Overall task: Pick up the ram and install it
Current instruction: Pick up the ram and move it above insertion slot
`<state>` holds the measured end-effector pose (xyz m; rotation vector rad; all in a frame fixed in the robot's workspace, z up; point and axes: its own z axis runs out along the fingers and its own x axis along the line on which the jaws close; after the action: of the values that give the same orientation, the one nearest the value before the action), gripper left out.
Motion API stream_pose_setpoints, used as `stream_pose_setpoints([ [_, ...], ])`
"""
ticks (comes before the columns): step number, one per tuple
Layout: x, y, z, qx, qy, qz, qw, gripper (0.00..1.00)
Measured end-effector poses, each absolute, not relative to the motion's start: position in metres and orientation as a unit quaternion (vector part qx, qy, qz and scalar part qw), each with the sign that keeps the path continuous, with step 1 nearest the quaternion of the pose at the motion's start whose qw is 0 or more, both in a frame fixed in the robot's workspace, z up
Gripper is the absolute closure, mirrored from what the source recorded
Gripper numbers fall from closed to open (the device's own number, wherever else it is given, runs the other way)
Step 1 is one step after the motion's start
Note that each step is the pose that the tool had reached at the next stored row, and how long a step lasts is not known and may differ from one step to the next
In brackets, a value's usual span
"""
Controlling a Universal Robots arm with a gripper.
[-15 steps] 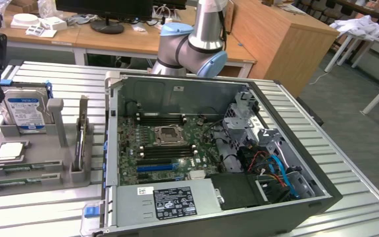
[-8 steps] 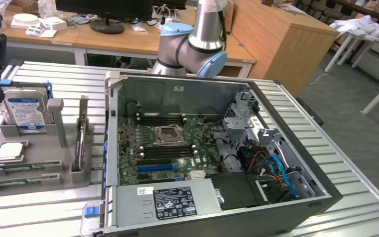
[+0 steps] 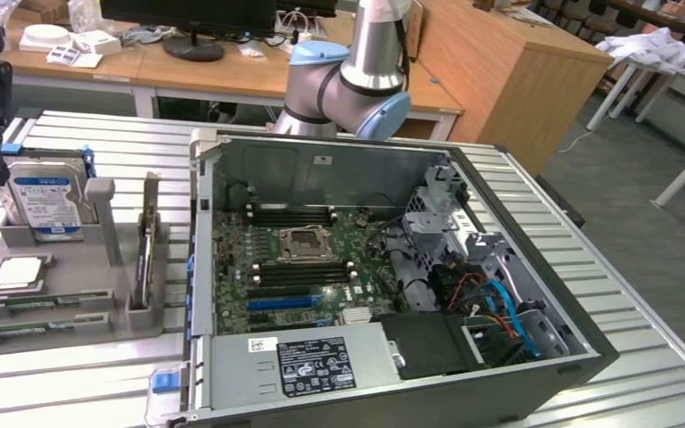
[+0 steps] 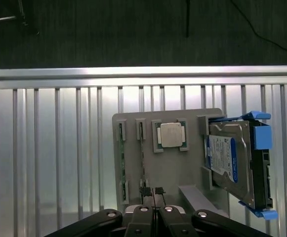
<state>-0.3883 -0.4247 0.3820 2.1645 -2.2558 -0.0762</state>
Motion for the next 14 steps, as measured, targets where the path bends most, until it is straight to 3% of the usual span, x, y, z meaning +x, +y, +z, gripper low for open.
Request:
stream_pose_setpoints([
  [14,-0.3846,-0.4247,0.3820,0.695,-0.718,-0.024,0.007,0.89],
])
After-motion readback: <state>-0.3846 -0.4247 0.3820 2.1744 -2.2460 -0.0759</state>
